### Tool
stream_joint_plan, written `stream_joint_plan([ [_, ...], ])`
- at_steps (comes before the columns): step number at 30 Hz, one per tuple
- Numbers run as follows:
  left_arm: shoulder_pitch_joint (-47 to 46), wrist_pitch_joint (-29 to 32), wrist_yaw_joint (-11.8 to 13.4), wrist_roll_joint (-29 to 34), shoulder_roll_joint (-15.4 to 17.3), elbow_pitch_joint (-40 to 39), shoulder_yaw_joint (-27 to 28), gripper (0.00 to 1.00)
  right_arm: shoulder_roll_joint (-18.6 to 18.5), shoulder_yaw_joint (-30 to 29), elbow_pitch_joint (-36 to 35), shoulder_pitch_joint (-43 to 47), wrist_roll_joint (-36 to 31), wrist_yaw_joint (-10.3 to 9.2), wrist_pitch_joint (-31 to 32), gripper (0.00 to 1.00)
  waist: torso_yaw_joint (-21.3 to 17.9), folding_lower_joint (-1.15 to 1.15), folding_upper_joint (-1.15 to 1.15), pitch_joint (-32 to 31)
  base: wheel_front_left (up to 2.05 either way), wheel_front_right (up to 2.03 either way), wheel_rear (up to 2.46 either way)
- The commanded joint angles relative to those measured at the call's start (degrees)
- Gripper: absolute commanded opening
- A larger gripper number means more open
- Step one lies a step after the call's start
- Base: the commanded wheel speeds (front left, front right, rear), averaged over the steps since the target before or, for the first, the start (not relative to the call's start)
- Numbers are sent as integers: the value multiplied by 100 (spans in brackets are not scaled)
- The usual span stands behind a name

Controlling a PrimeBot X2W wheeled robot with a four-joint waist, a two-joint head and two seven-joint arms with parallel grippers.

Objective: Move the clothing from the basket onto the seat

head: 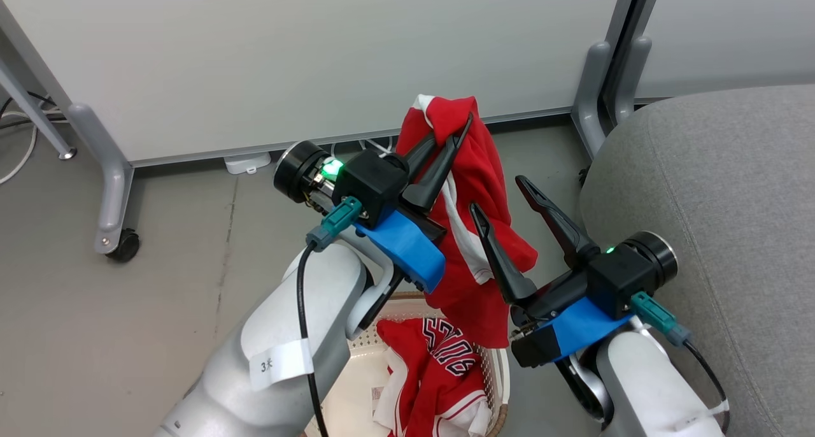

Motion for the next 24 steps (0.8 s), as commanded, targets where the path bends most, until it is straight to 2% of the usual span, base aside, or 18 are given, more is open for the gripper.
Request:
stream_joint_plan([
  [1,-91,-26,36,11,-8,-25,-17,0,-37,21,83,-169,-30,3,-20,100,44,0,0,56,0,0,0],
  [17,-276,-107,54,-67,-120,-39,-361,0,-27,221,1084,-1163,-68,3,-20,100,263,0,0,271,0,0,0],
  [18,-285,-113,58,-81,-123,-40,-370,0,-18,221,1163,-1193,-26,3,-20,82,267,0,0,274,0,0,0],
  [19,-293,-112,62,-94,-125,-38,-379,0,-9,229,1207,-1225,-21,3,-21,4,269,0,0,274,0,0,0],
  [20,-298,-111,55,-100,-128,-36,-392,0,1,237,1252,-1254,6,3,-20,0,270,0,0,275,0,0,0],
  [24,-320,-116,80,-134,-132,-8,-428,0,21,279,1338,-1318,47,3,-20,0,264,0,0,274,0,0,0],
])
